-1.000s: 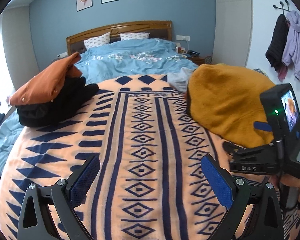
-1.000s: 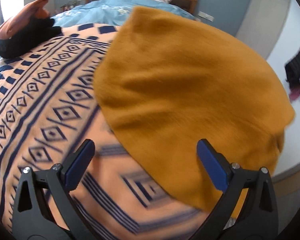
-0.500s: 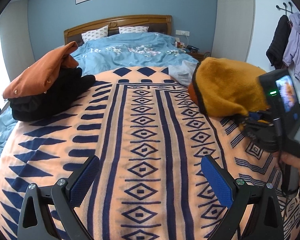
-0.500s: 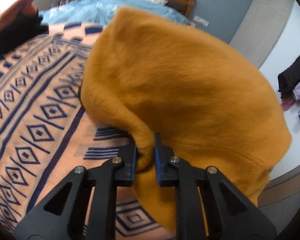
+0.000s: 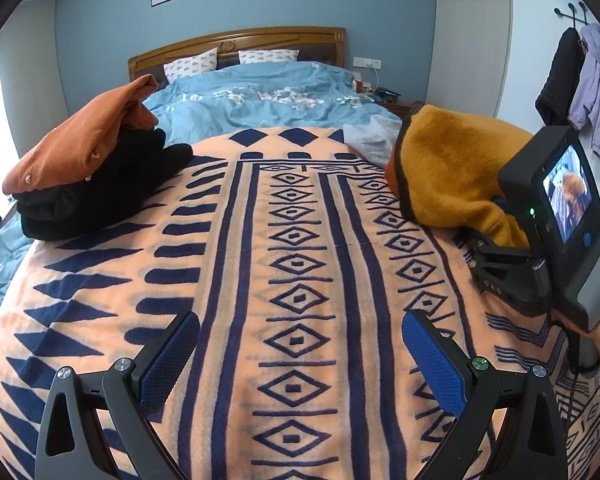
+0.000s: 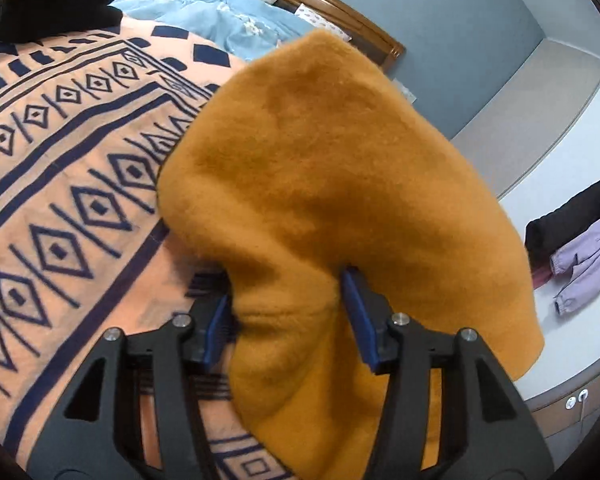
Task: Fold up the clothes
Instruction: 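Grasp the mustard cardigan edge with the right gripper, then lift the cardigan high with the right gripper to let it hang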
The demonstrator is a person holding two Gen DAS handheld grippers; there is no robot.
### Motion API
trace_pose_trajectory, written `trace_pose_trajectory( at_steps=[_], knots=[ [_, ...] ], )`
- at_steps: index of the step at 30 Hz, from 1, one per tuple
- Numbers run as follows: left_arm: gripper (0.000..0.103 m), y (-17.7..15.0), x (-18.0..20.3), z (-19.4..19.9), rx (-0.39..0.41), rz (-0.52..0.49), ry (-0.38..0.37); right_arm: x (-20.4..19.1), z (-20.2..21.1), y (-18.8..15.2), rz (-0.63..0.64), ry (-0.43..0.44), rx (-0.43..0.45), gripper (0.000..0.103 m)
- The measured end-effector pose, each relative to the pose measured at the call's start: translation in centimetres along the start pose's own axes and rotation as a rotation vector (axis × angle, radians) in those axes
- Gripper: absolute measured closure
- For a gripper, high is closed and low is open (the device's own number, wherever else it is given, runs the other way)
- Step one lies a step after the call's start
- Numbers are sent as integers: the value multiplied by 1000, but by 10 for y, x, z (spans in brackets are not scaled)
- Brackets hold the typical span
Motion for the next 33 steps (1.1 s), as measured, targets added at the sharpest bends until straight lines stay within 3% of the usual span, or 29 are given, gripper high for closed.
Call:
trace_pose_trajectory(
  at_steps=[2,7,14,16,22,25,28,33],
  knots=[
    [0,1,0,0,8,-5,-3,13,5,3,-61,17,4,88],
    [0,7,2,0,34,-20,-17,64,66,24,-254,49,168,88],
    [0,27,21,10,107,-89,-21,161,196,54,-405,-1,400,90],
    [0,35,30,14,127,-110,-32,182,229,65,-402,-60,452,90],
    [0,56,58,29,190,-156,-71,220,333,70,-393,-111,581,90],
    [0,65,76,41,225,-174,-124,219,378,75,-377,-94,647,91],
    [0,65,103,62,263,-207,-239,212,420,80,-353,-82,710,90],
    [0,46,144,117,413,-312,-413,191,477,81,-314,-39,782,91]
  ],
)
Point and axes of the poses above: each gripper's, at about its wrist camera, not at the fingertips, and z roughly against the way its jaws point, x to its right, y to its top, the point moved 10 cm from there along -z, roughly the way its jaws point, and after that the axes turned 7 degrees about y, right-handed, at the moved point
